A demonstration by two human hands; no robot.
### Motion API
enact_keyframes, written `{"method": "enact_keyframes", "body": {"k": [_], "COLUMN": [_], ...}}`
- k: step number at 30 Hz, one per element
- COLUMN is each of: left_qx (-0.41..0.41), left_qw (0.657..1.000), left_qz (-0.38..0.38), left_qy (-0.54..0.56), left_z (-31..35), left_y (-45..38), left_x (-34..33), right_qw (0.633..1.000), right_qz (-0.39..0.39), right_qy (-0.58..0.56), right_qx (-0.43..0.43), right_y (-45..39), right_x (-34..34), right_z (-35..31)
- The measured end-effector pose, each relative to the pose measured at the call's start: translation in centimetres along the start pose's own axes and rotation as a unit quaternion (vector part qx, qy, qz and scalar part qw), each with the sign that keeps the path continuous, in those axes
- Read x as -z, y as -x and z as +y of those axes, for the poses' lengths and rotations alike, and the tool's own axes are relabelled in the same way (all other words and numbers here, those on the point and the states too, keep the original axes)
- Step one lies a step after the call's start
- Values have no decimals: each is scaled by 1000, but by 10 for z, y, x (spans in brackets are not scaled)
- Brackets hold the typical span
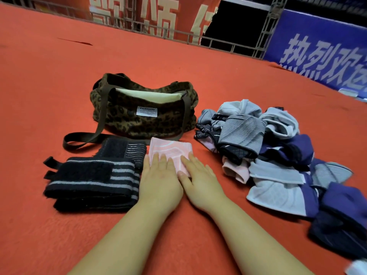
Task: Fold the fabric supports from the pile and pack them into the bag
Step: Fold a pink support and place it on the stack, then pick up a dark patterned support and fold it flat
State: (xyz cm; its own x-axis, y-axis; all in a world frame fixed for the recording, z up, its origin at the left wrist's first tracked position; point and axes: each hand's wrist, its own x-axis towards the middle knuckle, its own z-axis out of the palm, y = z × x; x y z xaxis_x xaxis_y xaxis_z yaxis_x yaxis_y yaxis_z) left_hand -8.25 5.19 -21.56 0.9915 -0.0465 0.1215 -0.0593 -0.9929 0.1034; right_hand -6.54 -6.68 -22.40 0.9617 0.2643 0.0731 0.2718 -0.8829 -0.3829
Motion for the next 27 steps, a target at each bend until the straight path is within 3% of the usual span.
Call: {"method": "enact_keyframes", "body": {"k": [3,5,7,10,14,16,20,24,27], "left_qx": [-38,-73,-60,-4,56,76,102,41,36], "left_qw": [995,972,951,899,807,781,736,736,698], "left_qz": [78,171,154,88,1,-10,45,125,157], "left_qy": [56,143,262,428,587,620,668,664,697], "left_z": [0,7,22,47,86,101,109,103,97], "left_y": [0,-2,-3,-10,-40,-51,-56,-54,-51], "left_x": [1,-1,4,13,14,8,-7,2,10], "right_qw": [985,952,917,879,861,858,856,846,832], "right_qz": [146,283,386,477,501,502,499,514,543], "right_qy": [-69,-60,-26,-3,-61,-79,-107,-120,-95], "right_qx": [61,98,94,16,-63,-74,-88,-78,-57], "right_y": [14,18,18,21,22,21,22,19,21], "right_x": [8,21,36,49,49,50,49,51,52], "right_z": [9,18,30,53,72,73,71,70,65]}}
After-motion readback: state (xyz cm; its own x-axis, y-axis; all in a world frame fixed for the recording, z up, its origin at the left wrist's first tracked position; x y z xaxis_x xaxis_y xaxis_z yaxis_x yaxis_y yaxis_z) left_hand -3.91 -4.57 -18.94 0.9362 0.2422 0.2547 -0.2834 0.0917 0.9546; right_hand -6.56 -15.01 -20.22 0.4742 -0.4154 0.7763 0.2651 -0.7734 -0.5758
